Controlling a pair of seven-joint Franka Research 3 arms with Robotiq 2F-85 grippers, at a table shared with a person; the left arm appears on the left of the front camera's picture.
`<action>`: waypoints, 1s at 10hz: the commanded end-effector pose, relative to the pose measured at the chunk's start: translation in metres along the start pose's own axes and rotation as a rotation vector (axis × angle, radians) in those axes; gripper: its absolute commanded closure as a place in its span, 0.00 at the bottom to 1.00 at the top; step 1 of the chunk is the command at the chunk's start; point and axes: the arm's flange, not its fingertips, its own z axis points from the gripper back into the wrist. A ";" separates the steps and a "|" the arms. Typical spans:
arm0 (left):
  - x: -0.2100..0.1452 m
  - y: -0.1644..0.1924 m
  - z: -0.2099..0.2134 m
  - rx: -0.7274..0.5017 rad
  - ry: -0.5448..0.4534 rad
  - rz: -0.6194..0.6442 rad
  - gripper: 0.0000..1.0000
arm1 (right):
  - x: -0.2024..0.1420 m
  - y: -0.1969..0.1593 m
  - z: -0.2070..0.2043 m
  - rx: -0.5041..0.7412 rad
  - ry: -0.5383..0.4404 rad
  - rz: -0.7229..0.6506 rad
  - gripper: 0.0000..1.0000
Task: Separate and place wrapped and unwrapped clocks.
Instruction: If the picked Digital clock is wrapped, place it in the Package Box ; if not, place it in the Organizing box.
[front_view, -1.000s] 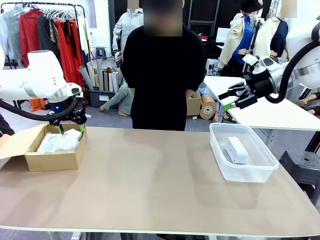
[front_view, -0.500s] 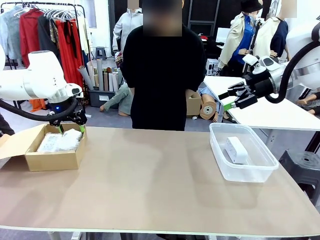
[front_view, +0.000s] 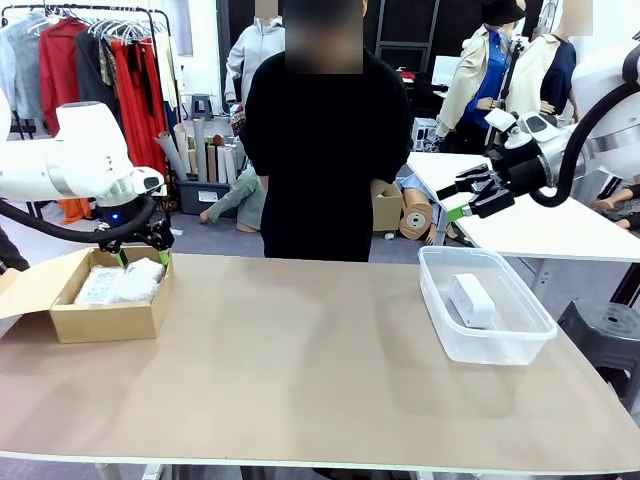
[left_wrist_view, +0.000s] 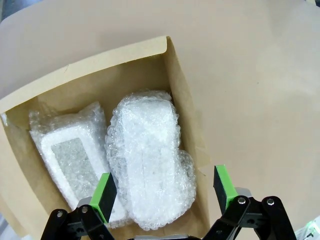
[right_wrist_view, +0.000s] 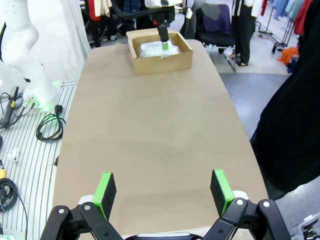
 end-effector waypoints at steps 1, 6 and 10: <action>-0.009 -0.004 0.014 0.013 0.060 -0.058 0.00 | 0.001 0.000 0.001 -0.001 0.001 0.003 0.00; -0.043 -0.043 0.061 -0.156 0.226 -0.371 0.00 | 0.001 0.000 0.001 -0.001 0.001 0.003 0.00; -0.066 -0.078 0.099 -0.314 0.090 -0.896 0.00 | 0.001 0.000 0.001 -0.001 0.001 0.003 0.00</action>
